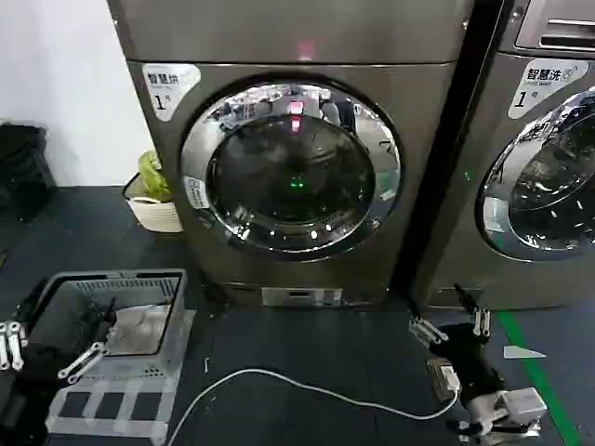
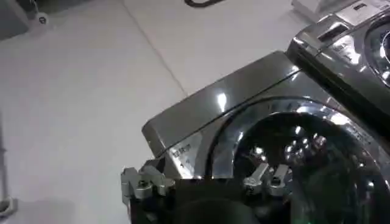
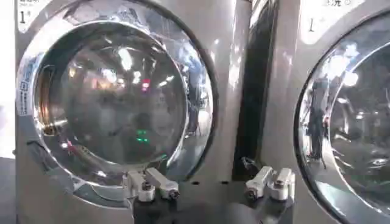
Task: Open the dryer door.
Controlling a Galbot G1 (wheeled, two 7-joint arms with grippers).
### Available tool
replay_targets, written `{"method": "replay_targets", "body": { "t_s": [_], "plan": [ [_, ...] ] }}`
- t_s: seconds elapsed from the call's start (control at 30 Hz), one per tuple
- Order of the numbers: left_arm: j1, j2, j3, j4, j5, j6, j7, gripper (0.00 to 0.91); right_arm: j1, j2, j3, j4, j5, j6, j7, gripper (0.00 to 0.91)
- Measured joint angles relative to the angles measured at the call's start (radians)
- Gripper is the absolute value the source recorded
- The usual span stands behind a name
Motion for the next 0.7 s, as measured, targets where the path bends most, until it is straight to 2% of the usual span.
{"method": "replay_targets", "body": {
  "t_s": [0.17,0.5,0.7],
  "plan": [
    [0.0,0.001,0.0,0.002,0.0,0.0,0.0,0.907,0.085,-0.059,-0.036,-0.057,0.029,0.013,-0.041,0.907],
    [0.01,-0.004,0.006,-0.012,0.013,0.012,0.004,0.907,0.331,-0.203,-0.168,-0.214,0.143,0.019,-0.1,0.907],
    [0.017,-0.017,0.007,-0.022,0.015,0.016,0.006,0.907,0.484,-0.248,-0.275,-0.311,0.168,0.039,-0.139,0.907]
  ]
}}
